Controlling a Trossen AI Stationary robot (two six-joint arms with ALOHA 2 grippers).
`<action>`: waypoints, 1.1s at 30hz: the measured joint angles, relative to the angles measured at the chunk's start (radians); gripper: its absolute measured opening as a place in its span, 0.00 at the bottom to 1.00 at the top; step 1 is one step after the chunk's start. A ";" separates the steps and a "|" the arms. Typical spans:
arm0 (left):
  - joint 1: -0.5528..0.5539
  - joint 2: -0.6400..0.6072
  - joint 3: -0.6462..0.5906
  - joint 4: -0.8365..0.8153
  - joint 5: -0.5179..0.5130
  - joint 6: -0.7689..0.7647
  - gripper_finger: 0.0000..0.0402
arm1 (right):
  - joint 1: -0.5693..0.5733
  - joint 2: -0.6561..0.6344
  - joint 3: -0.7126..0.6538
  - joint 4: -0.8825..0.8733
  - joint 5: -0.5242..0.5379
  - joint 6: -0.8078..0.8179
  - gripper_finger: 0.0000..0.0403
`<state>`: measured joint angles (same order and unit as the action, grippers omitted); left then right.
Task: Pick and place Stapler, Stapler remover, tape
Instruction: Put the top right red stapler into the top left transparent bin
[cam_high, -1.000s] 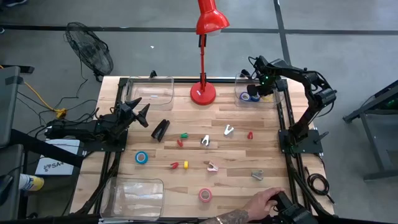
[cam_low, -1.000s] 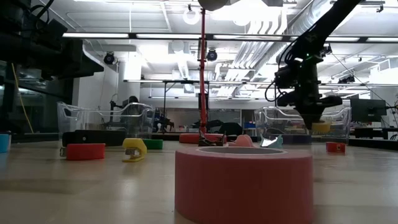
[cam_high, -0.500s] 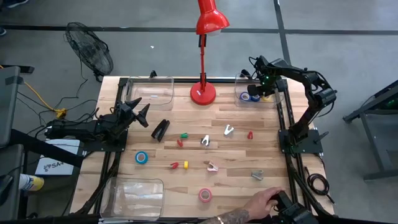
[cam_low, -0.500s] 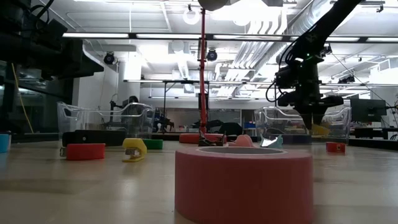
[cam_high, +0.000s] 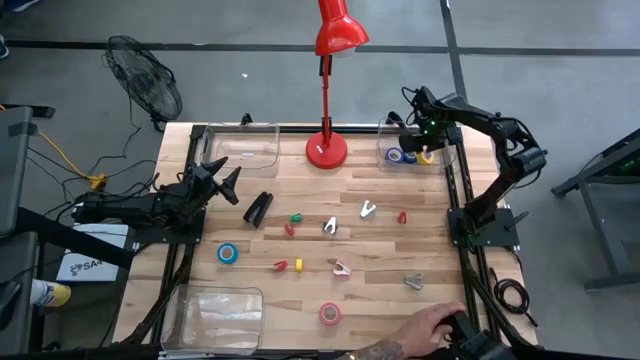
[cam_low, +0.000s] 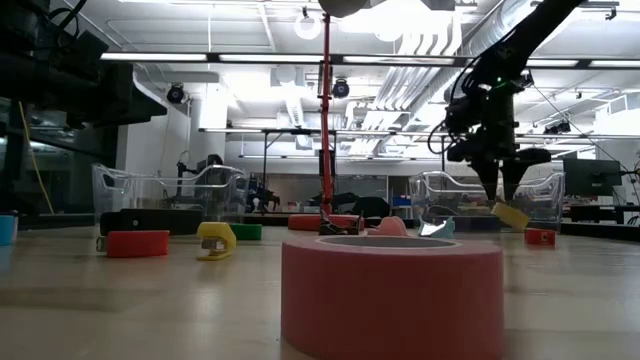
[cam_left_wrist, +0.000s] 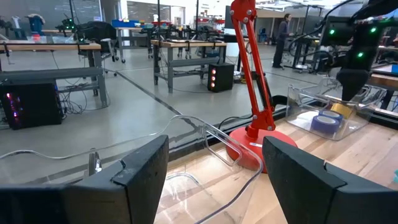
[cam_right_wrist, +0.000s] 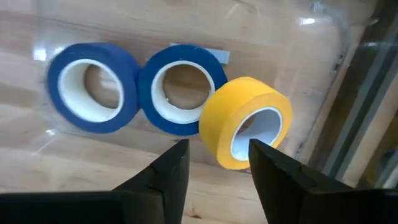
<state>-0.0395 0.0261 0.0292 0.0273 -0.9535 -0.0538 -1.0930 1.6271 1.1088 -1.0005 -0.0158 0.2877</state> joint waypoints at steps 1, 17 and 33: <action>0.000 0.000 0.000 0.000 0.000 0.000 0.63 | 0.000 -0.013 0.000 0.000 -0.002 -0.007 0.39; 0.000 0.000 0.000 0.000 0.000 0.000 0.63 | 0.104 -0.170 0.000 0.101 -0.126 -0.224 0.36; 0.000 0.000 0.000 0.000 0.000 0.000 0.63 | 0.248 -0.189 0.000 0.060 -0.173 -0.204 0.35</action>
<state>-0.0395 0.0261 0.0291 0.0272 -0.9532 -0.0536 -0.8445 1.4380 1.1091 -0.9408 -0.1890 0.0836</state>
